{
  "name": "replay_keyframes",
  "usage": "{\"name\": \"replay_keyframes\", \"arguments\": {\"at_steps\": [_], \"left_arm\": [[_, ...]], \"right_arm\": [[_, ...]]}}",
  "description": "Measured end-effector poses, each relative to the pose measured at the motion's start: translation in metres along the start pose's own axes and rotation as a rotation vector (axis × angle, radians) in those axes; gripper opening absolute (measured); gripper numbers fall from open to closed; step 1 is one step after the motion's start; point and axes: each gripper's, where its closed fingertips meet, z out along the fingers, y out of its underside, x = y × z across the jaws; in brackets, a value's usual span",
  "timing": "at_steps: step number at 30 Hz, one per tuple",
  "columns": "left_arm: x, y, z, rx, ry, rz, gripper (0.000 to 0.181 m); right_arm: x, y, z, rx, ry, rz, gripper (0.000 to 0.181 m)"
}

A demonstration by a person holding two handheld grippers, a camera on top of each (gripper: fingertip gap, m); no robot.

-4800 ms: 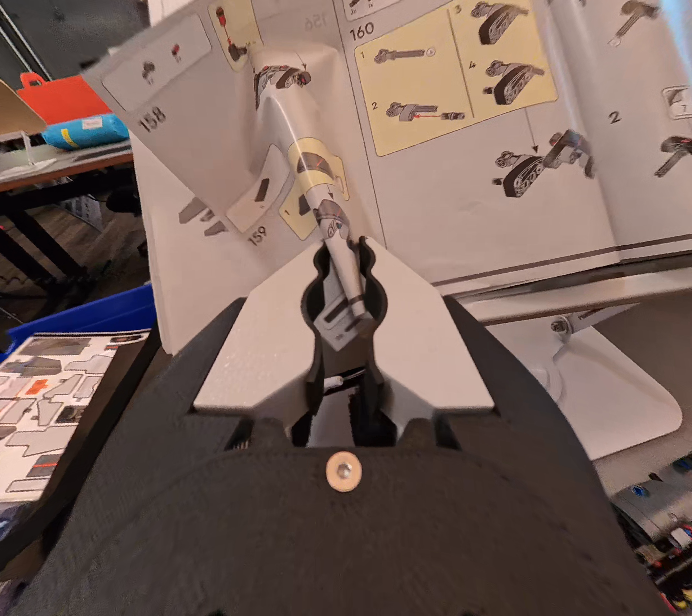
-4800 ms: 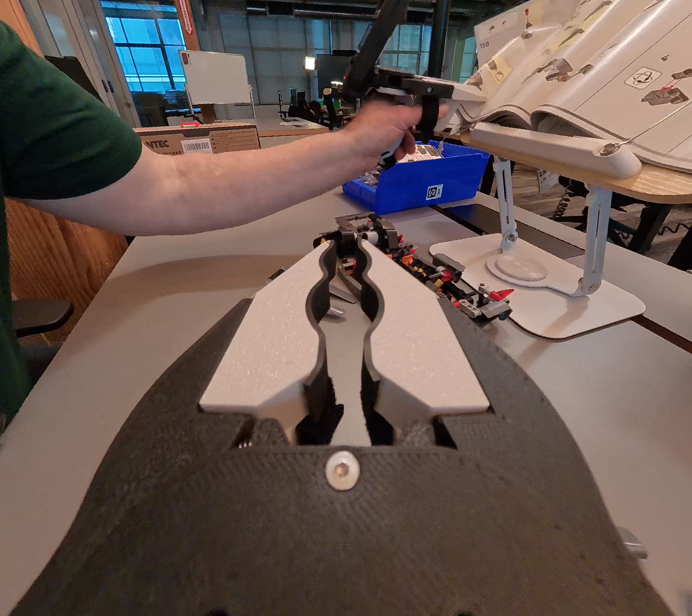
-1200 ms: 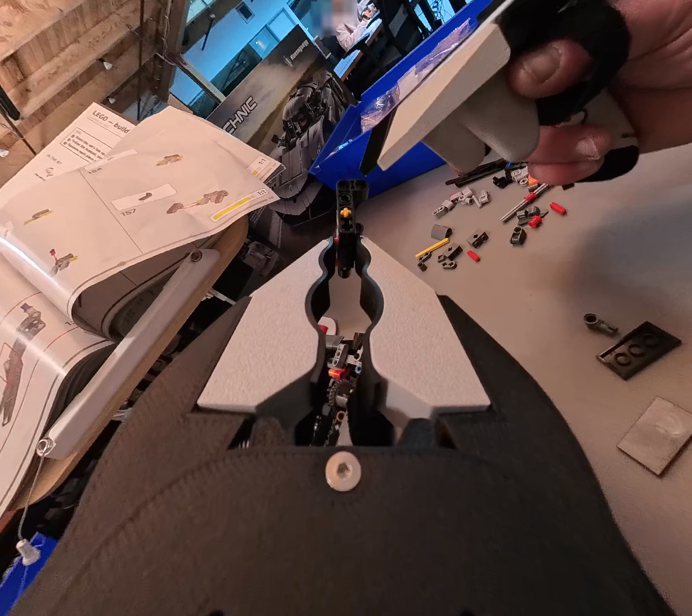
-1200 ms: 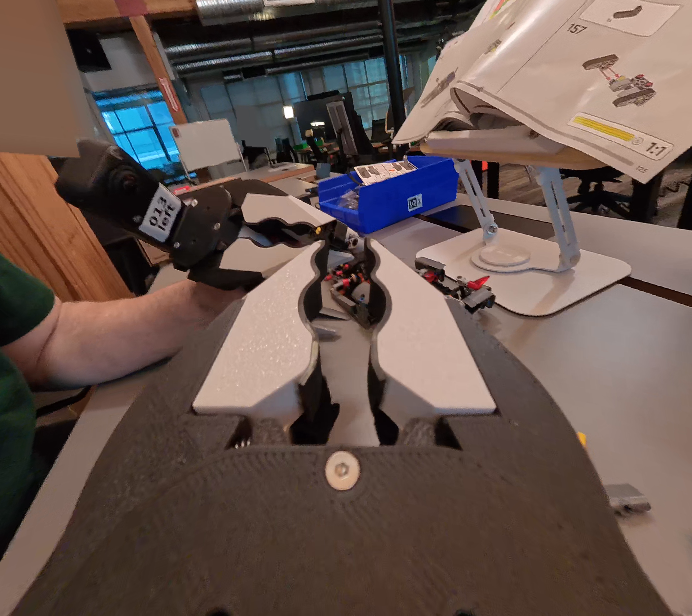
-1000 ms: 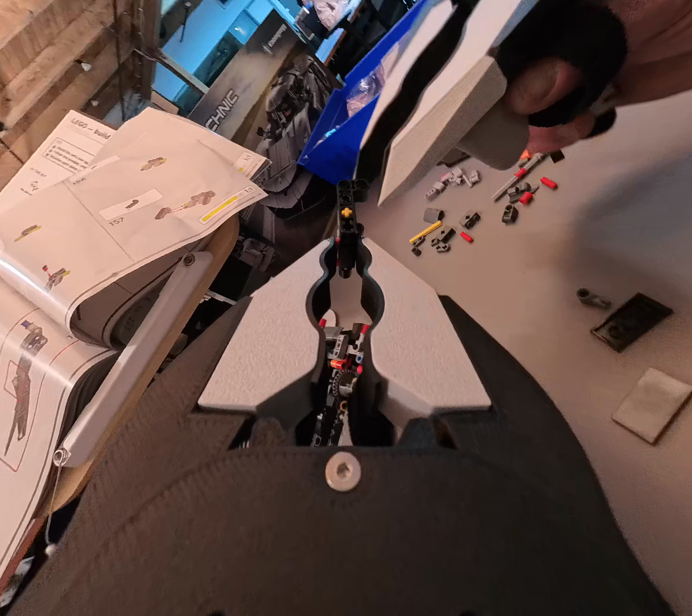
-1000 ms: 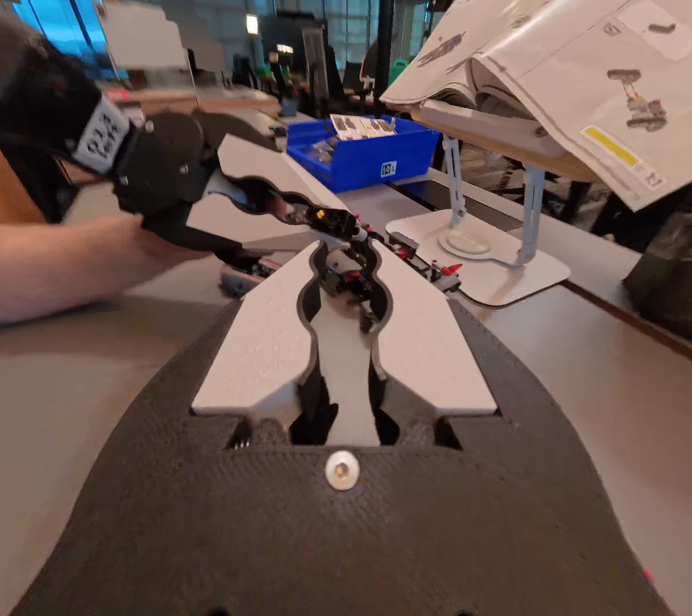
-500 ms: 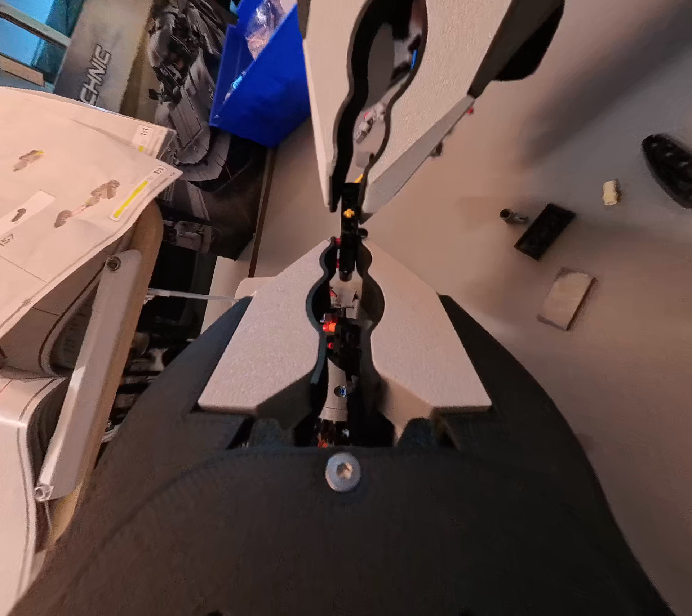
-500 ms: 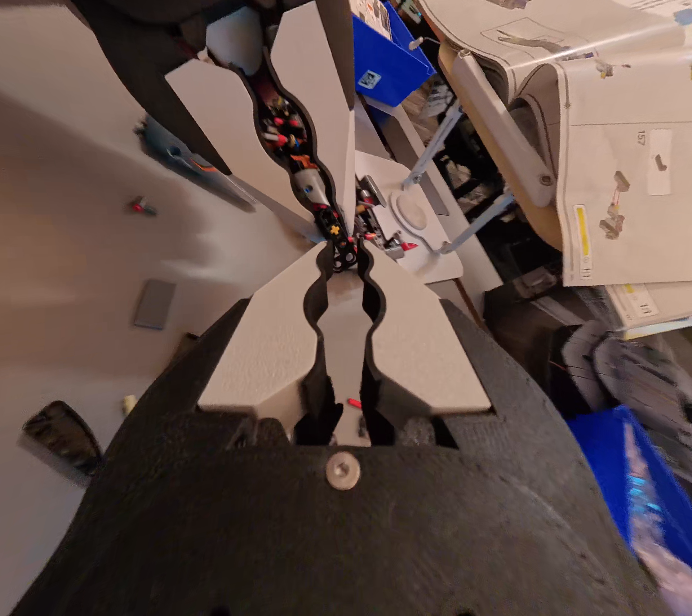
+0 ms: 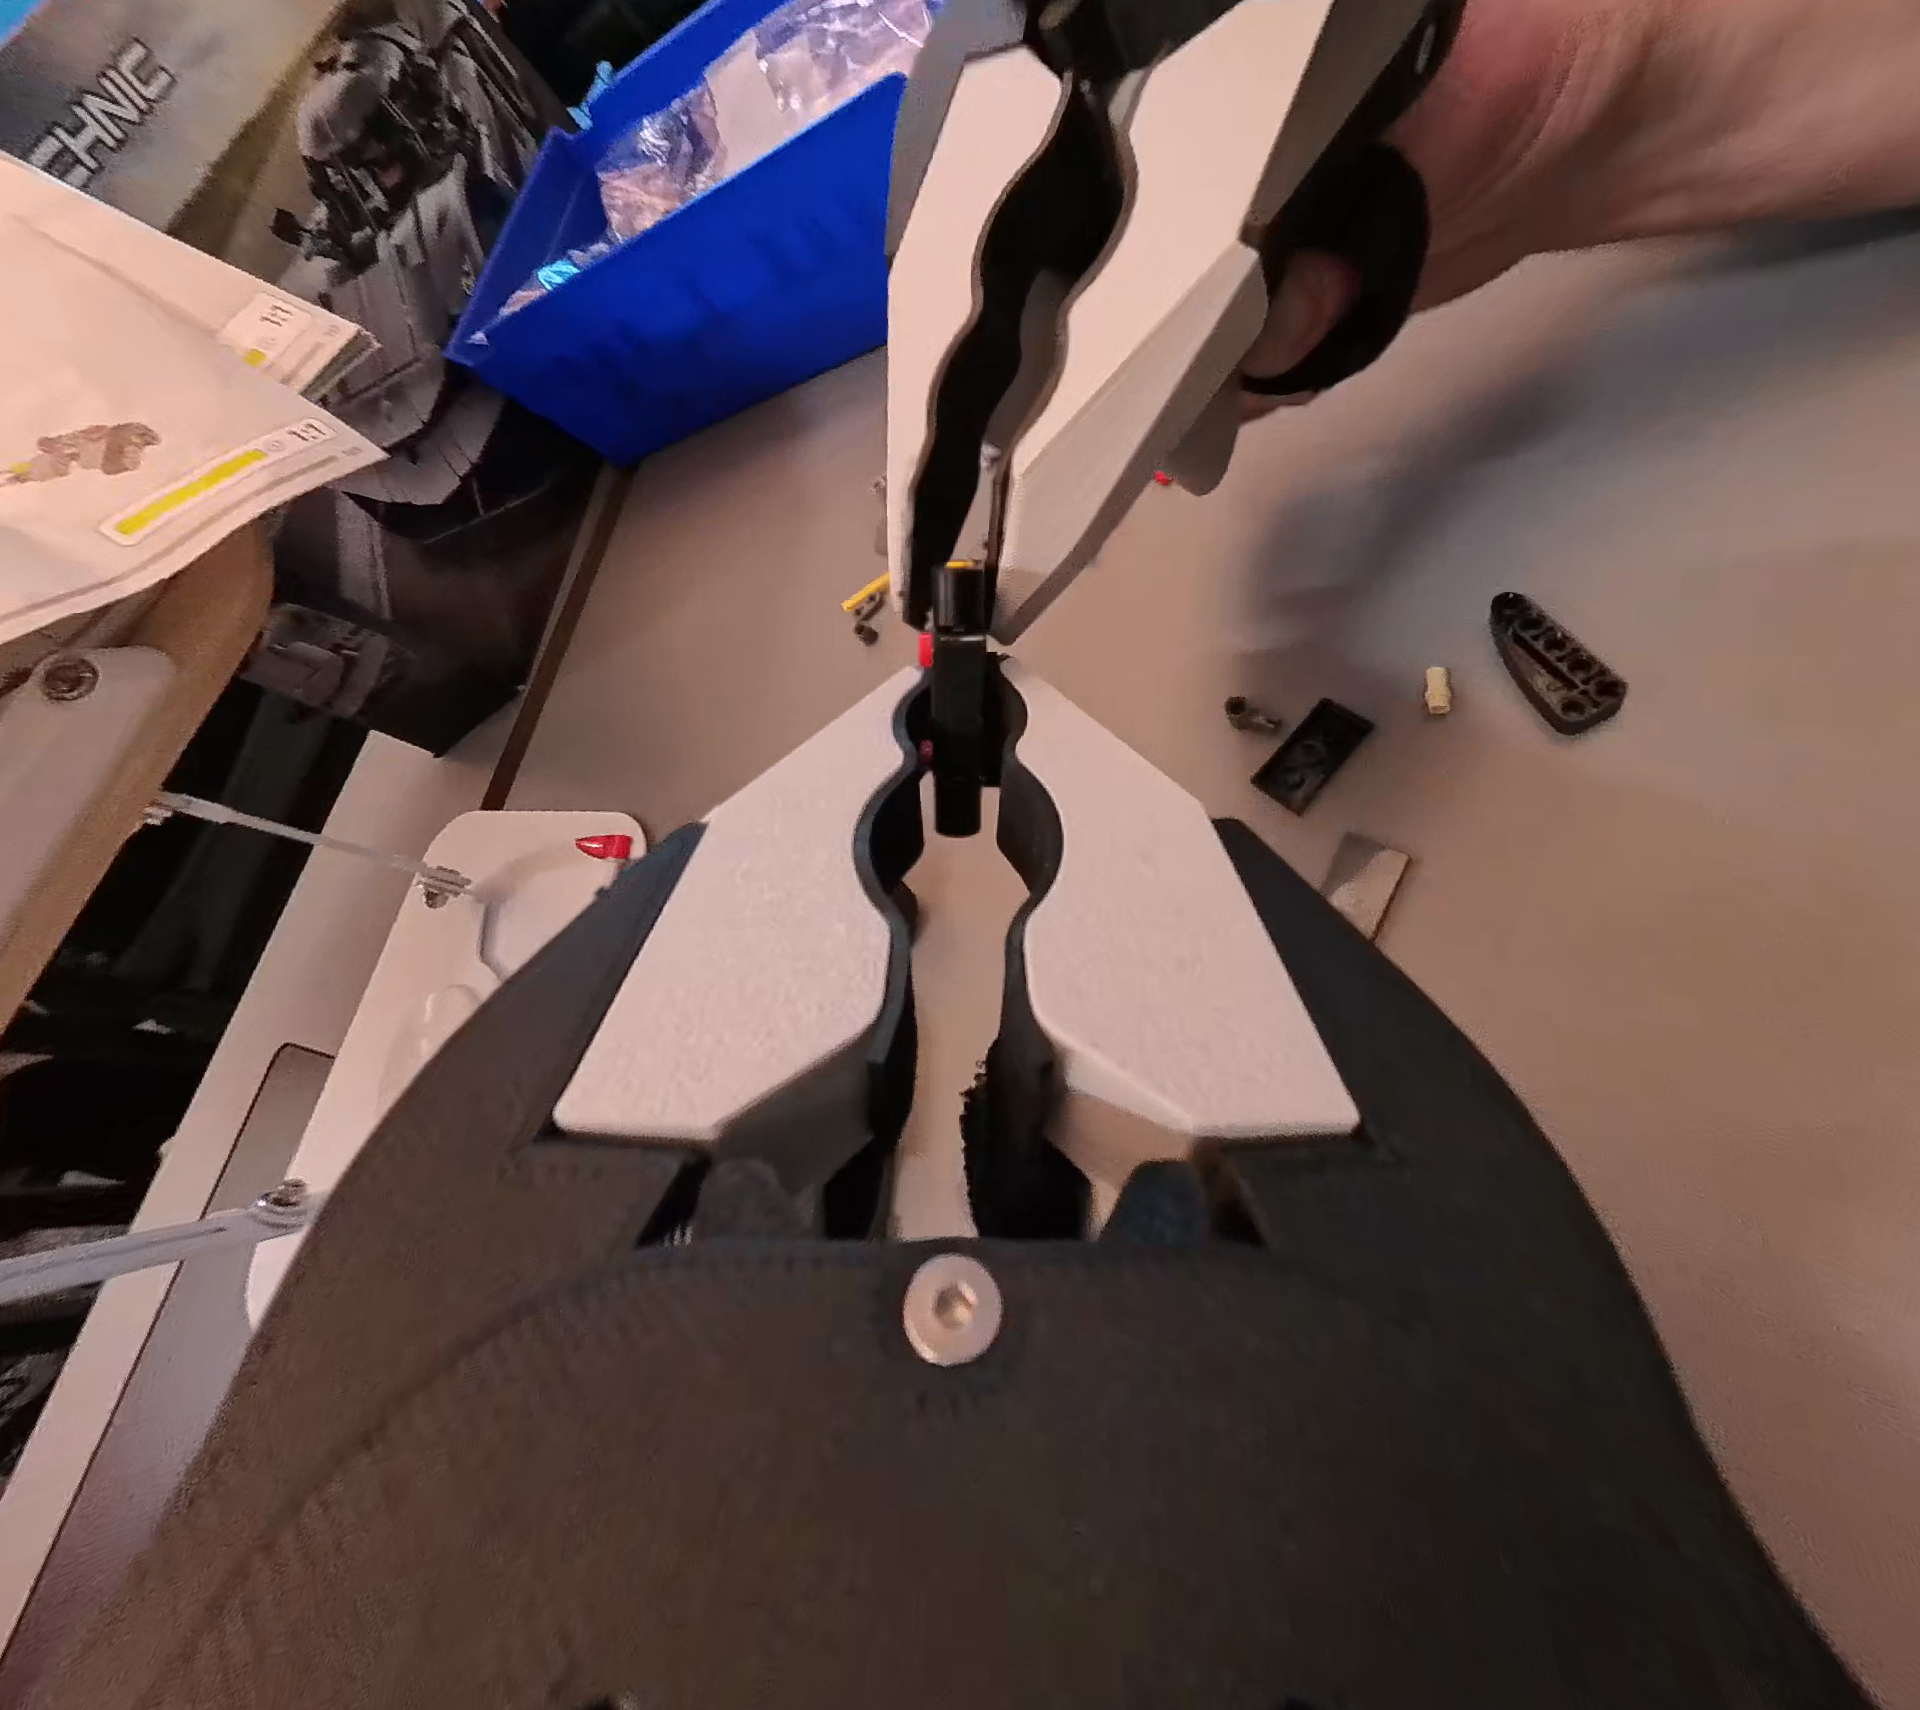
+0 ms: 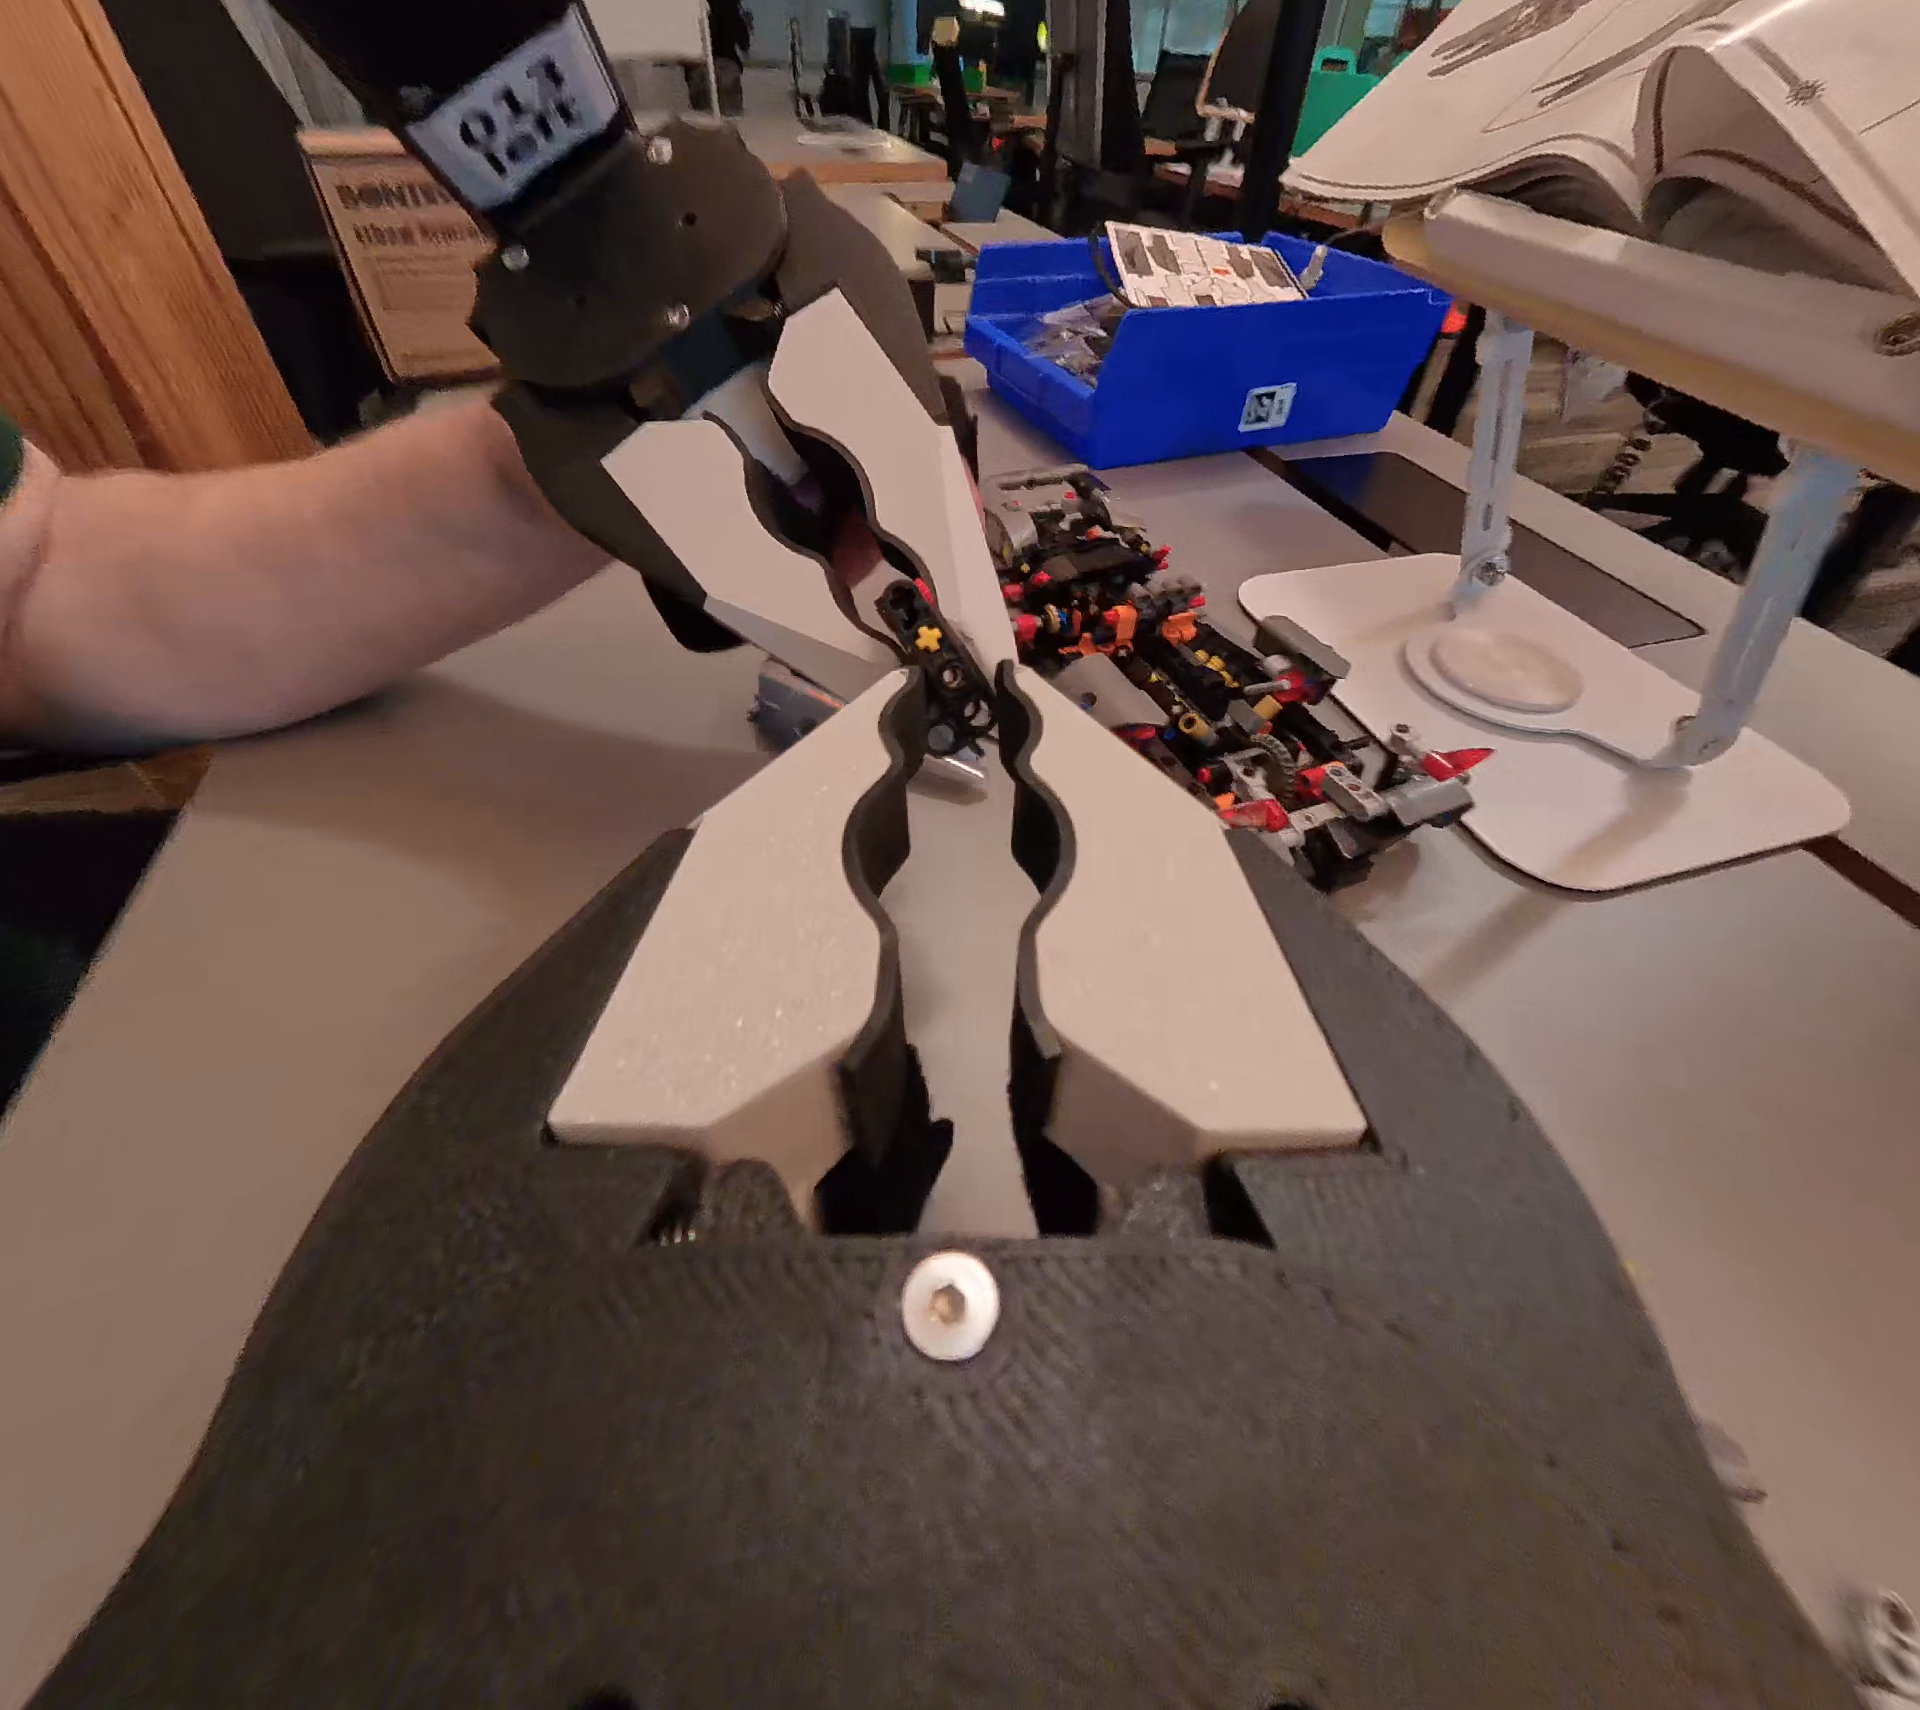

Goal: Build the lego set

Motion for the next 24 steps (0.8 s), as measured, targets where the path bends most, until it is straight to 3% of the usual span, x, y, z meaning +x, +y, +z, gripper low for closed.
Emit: {"name": "replay_keyframes", "arguments": {"at_steps": [4,8,12,17,21,24], "left_arm": [[0.008,0.01,0.001,-0.062,0.053,0.009,0.005],[0.016,0.016,0.0,-0.09,0.108,0.011,0.005],[0.021,0.017,-0.002,-0.088,0.151,-0.028,0.01],[0.019,-0.001,-0.008,0.055,0.195,-0.14,0.011],[0.024,-0.001,-0.01,0.075,0.284,-0.234,0.007],[0.027,0.0,-0.011,0.067,0.317,-0.259,0.005]], "right_arm": [[-0.004,0.009,0.004,-0.107,0.073,-0.227,0.011],[-0.011,0.016,0.007,-0.151,0.057,-0.299,0.008],[-0.017,0.021,0.008,-0.176,-0.015,-0.201,0.006],[-0.019,0.007,0.002,-0.052,-0.15,0.091,0.005],[-0.021,0.007,0.003,-0.029,-0.226,0.236,0.006],[-0.023,0.008,0.005,-0.046,-0.234,0.244,0.007]]}}
